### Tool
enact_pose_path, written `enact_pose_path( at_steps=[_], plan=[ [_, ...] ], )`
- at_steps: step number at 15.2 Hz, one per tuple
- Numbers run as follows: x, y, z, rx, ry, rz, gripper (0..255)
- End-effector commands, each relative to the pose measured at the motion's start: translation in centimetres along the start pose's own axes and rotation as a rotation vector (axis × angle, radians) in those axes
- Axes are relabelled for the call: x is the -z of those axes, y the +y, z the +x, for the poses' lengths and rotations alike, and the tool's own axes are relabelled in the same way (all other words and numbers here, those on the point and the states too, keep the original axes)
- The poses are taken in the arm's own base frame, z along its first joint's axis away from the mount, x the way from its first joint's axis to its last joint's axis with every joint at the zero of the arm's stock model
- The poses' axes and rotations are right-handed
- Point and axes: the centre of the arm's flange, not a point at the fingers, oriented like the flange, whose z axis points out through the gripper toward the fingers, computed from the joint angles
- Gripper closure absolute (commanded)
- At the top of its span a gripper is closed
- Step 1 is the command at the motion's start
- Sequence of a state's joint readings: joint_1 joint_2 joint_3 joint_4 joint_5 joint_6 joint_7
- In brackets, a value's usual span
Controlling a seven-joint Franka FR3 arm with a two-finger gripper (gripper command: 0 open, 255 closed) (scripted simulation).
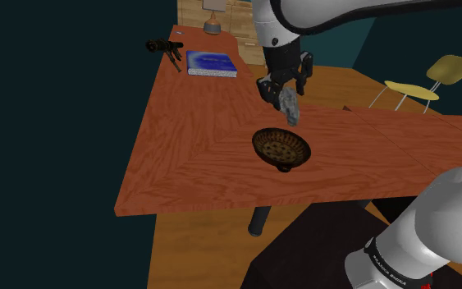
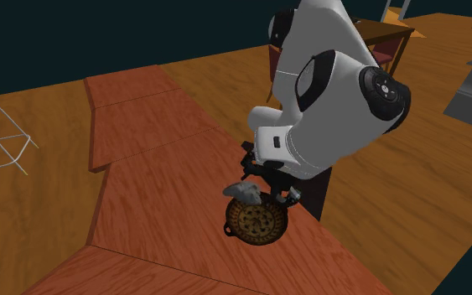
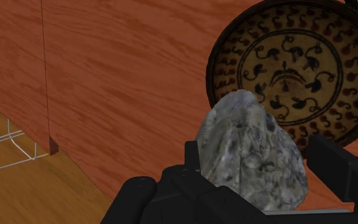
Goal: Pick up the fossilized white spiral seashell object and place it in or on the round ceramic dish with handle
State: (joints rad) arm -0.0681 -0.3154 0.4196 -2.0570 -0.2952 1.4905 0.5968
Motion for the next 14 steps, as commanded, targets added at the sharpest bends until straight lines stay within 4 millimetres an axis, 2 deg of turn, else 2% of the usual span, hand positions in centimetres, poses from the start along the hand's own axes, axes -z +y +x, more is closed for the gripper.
enact_pose_path(
  at_steps=[1,14],
  plan=[
    [-0.2,-0.9,-0.5,-0.001,-0.001,0.000,255],
    [-6.2,-4.2,-0.6,-0.001,-0.001,0.000,255]
  ],
)
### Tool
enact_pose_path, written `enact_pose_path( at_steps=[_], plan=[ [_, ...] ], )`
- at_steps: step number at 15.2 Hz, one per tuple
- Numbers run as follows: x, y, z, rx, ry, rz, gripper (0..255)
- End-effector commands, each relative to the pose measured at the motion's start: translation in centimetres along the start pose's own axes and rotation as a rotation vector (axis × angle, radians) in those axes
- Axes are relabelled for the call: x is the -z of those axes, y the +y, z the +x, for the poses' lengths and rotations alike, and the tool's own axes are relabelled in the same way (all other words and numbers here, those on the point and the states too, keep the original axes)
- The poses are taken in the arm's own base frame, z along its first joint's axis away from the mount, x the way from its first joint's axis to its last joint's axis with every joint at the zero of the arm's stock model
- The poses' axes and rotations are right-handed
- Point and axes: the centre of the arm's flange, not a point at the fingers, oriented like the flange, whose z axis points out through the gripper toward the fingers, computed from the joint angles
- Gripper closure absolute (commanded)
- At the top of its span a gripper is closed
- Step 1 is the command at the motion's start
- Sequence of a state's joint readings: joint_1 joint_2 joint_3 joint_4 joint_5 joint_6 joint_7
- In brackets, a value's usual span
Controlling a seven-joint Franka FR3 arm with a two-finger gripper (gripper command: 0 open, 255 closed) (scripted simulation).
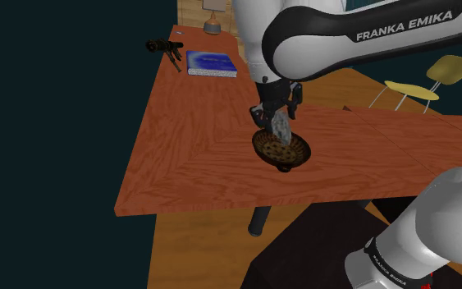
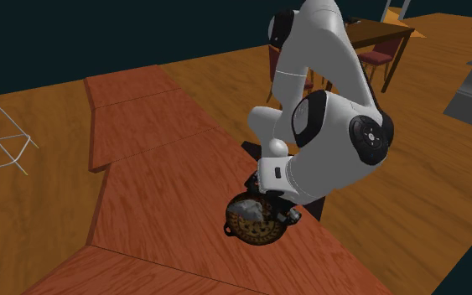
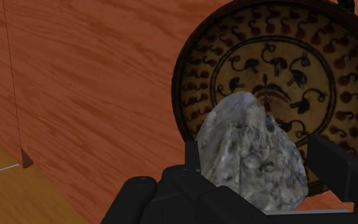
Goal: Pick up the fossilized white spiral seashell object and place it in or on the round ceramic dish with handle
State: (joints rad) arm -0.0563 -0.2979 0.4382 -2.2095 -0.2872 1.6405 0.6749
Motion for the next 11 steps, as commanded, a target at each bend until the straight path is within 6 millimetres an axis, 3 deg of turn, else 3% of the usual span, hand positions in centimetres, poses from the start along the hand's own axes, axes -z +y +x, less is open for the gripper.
enact_pose_path(
  at_steps=[1,4,9,10,11],
  plan=[
    [-1.0,-0.5,0.1,0.000,0.001,0.000,255],
    [-2.5,-1.3,0.0,0.000,0.001,0.000,255],
    [-2.4,-1.3,0.0,0.000,0.001,0.000,255],
    [-2.4,-1.3,0.0,0.000,0.001,0.000,0],
    [-1.8,-2.3,2.0,-0.003,-0.053,-0.047,0]
  ],
)
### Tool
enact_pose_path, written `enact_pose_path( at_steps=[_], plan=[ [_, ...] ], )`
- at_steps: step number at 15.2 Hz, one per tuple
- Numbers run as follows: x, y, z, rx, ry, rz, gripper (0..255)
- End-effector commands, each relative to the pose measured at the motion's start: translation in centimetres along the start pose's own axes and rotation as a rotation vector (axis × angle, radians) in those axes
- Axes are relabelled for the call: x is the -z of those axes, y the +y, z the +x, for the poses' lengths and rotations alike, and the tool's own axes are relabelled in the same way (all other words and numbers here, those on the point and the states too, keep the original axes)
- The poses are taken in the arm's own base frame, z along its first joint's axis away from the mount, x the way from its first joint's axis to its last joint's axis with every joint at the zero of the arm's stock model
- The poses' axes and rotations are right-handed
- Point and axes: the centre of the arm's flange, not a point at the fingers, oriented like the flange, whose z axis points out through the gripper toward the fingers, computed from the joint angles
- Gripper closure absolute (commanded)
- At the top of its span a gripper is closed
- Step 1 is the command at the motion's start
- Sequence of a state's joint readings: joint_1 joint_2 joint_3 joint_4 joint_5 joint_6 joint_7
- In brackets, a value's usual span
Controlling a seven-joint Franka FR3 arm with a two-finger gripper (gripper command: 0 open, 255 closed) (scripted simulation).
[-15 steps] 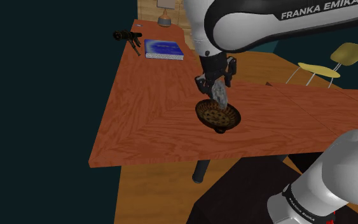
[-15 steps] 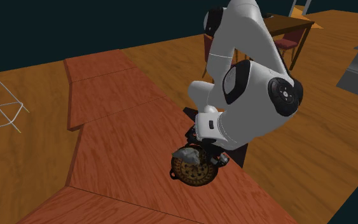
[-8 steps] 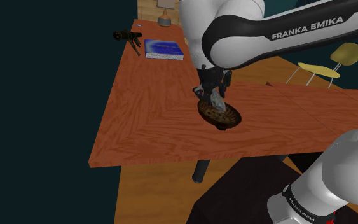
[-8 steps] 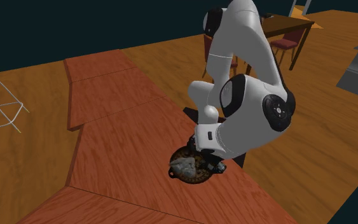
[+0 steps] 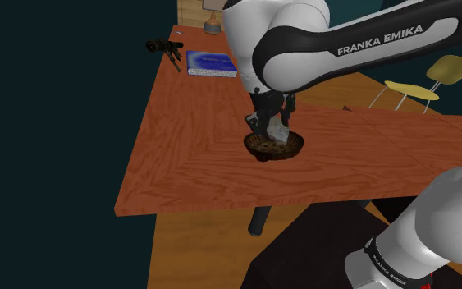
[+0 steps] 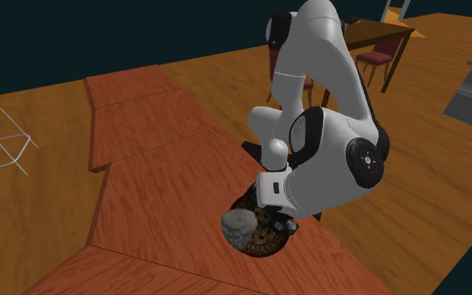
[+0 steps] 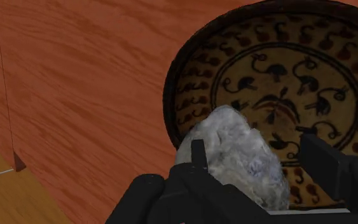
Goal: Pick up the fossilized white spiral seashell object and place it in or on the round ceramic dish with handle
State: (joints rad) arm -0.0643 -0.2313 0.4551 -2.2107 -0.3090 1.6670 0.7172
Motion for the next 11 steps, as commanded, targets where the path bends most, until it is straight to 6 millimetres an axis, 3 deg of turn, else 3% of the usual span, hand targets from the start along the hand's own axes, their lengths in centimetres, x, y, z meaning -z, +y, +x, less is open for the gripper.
enact_pose_path(
  at_steps=[1,5,11],
  plan=[
    [0.6,-1.5,3.0,-0.004,-0.089,-0.075,0],
    [0.8,-5.9,11.1,-0.013,-0.305,-0.264,0],
    [-1.6,-5.2,10.4,-0.013,-0.306,-0.265,0]
  ],
)
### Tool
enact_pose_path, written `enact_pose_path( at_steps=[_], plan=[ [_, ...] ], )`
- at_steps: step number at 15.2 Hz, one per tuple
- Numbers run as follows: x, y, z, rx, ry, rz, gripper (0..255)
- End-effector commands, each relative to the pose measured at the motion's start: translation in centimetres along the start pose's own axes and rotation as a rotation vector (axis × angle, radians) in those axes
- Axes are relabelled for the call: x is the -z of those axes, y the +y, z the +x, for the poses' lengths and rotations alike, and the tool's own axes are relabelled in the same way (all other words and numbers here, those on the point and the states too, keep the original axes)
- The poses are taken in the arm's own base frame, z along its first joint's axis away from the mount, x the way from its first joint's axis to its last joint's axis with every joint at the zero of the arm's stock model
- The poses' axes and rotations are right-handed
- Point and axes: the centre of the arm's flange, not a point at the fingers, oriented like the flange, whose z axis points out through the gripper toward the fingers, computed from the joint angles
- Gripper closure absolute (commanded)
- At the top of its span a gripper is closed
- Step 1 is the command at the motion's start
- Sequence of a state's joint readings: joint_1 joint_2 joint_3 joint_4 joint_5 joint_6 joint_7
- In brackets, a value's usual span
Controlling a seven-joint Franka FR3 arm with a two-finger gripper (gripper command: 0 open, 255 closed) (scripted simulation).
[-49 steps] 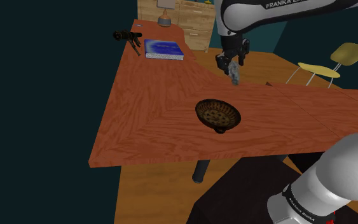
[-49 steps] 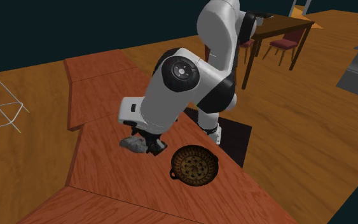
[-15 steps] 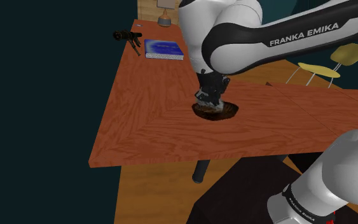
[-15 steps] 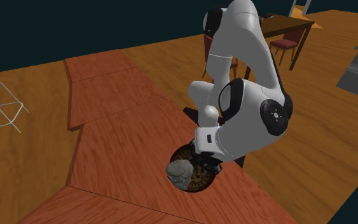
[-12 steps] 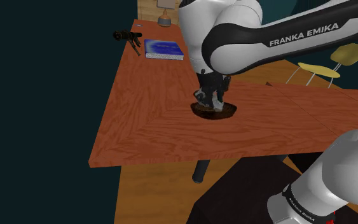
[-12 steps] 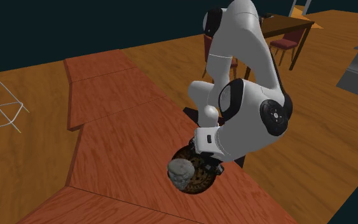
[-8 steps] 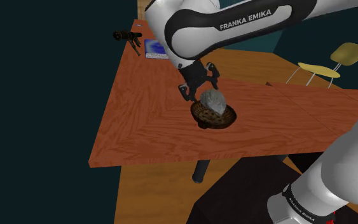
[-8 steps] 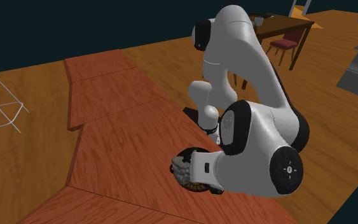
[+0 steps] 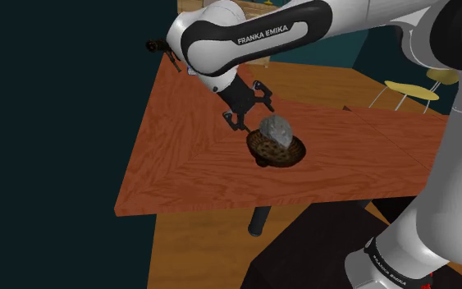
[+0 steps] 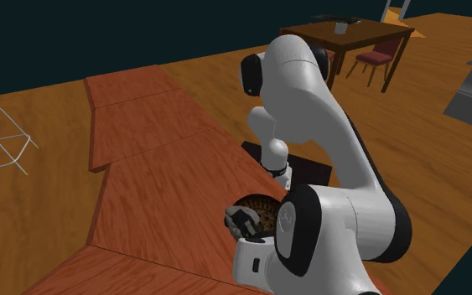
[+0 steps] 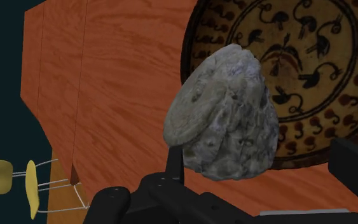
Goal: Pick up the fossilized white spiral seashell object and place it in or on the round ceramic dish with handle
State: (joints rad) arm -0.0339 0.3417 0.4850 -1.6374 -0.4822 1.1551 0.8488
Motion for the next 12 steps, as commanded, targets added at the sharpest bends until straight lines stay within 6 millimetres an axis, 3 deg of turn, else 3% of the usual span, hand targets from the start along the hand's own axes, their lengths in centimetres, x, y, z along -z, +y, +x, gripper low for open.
enact_pose_path(
  at_steps=[1,2,10,11,12],
  plan=[
    [-1.00,-0.01,0.07,0.000,-0.001,-0.001,0],
    [-1.83,-0.01,0.07,0.000,-0.001,-0.001,0],
    [-1.83,-0.01,0.07,0.000,-0.001,-0.001,0],
    [-1.84,0.00,0.06,0.000,-0.001,-0.001,255],
    [-1.83,0.00,0.07,0.000,-0.001,-0.001,255]
  ],
)
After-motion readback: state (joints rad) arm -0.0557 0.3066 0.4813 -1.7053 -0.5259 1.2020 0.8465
